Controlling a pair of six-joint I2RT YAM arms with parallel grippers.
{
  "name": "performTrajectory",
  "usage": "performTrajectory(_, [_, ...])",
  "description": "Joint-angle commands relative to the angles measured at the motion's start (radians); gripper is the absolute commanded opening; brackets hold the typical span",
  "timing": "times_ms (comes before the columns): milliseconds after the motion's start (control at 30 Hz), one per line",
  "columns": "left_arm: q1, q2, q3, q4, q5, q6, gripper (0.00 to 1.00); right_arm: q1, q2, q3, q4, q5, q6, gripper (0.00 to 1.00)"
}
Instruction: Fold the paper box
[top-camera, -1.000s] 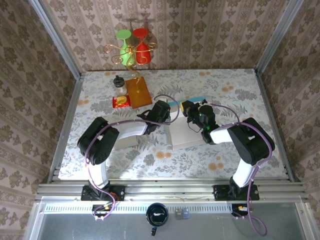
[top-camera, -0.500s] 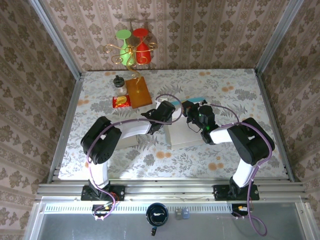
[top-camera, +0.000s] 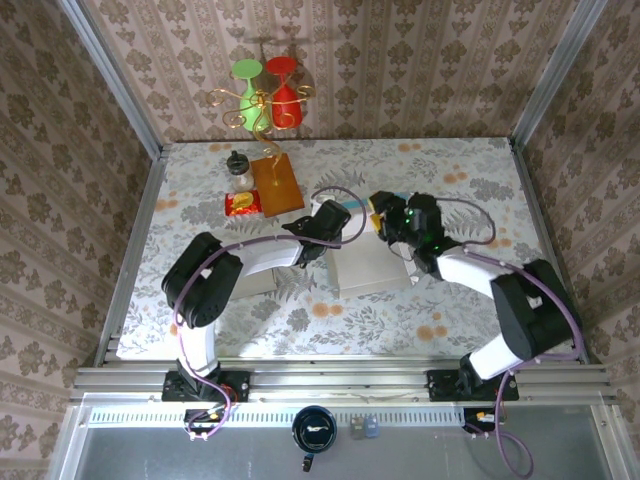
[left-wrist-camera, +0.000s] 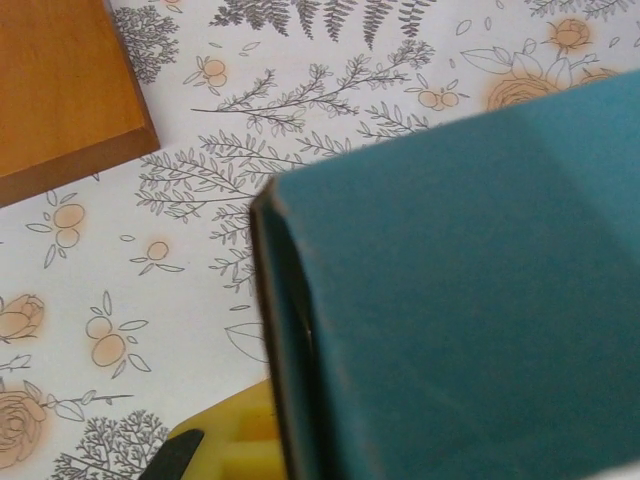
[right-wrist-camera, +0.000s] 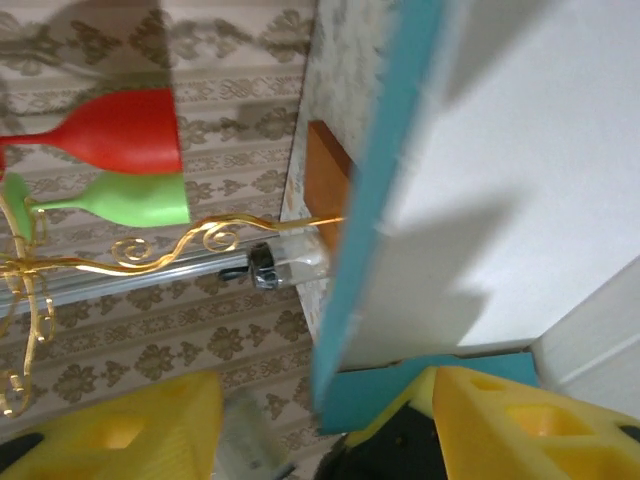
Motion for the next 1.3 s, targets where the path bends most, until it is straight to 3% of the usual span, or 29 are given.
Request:
performTrajectory(0, [0.029, -0.052, -0.037, -0.014, -0.007, 0.089, 0.0, -0.052, -0.131, 0.088, -0.331, -0.039, -0.159, 0.67])
performTrajectory(67, [0.053, -0.075, -0.05, 0.006, 0.043, 0.112, 0.0, -0.094, -0.176, 0.121, -0.444, -0.052, -0.214, 0.68])
performTrajectory(300, [0.13, -0.131, -0.036, 0.055, 0.274, 0.197, 0.0, -0.291, -0.221, 0.205, -0.656, -0.161, -0.442, 0.6])
performTrajectory(433, [0.203, -0.156, -0.007, 0.042, 0.502, 0.214, 0.0, -0.355, -0.209, 0.276, -0.735, -0.194, -0.583, 0.52])
performTrajectory(567, [0.288, -0.16, 0.013, 0.052, 0.768, 0.219, 0.0, -0.38, -0.186, 0.325, -0.699, -0.276, -0.694, 0.43])
performTrajectory(733, [0.386, -0.106, 0.052, 0.073, 1.095, 0.189, 0.0, -0.389, -0.105, 0.397, -0.629, -0.505, -0.826, 0.31])
performTrajectory(867, [0.435, -0.061, 0.078, 0.108, 1.283, 0.152, 0.0, -0.391, -0.051, 0.419, -0.511, -0.694, -0.846, 0.29])
performTrajectory(967, [0.45, -0.027, 0.093, 0.134, 1.366, 0.113, 0.0, -0.388, -0.039, 0.415, -0.393, -0.772, -0.787, 0.29])
performTrajectory(1267, [0.455, 0.033, 0.158, 0.031, 1.387, 0.142, 0.0, -0.337, -0.023, 0.433, -0.334, -0.848, -0.756, 0.29])
